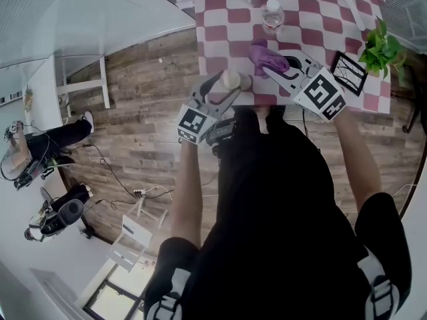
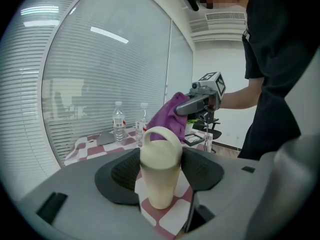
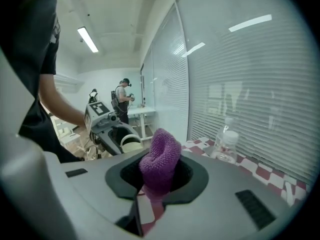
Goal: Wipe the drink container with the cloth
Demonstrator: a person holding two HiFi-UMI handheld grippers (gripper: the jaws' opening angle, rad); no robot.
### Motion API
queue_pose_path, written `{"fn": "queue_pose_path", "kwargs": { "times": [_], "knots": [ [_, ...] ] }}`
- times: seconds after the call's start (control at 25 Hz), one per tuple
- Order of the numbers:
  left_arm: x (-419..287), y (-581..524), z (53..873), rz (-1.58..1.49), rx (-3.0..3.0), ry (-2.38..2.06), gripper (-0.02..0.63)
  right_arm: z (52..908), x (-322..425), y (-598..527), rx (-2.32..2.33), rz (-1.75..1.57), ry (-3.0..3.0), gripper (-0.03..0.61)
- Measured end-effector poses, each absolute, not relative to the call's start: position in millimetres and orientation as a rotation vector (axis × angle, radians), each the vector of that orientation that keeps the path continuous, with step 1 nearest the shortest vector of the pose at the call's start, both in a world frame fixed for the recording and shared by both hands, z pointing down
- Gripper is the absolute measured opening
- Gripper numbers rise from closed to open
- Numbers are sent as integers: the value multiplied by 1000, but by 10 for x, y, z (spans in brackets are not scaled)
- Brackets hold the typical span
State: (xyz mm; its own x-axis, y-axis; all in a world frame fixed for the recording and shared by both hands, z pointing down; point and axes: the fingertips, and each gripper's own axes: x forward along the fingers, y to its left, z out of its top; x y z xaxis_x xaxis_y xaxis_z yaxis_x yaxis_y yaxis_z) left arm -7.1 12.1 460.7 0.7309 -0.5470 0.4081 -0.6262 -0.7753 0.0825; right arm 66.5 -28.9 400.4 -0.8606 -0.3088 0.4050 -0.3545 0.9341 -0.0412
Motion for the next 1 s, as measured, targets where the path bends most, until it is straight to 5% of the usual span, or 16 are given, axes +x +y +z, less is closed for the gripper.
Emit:
{"fn": "queue_pose_path", "kwargs": {
  "times": [1.0],
  "knots": [
    [-24,212,4382,315,2751,-999,287,3572,1202,378,1105,334,-2672,89]
  ]
}}
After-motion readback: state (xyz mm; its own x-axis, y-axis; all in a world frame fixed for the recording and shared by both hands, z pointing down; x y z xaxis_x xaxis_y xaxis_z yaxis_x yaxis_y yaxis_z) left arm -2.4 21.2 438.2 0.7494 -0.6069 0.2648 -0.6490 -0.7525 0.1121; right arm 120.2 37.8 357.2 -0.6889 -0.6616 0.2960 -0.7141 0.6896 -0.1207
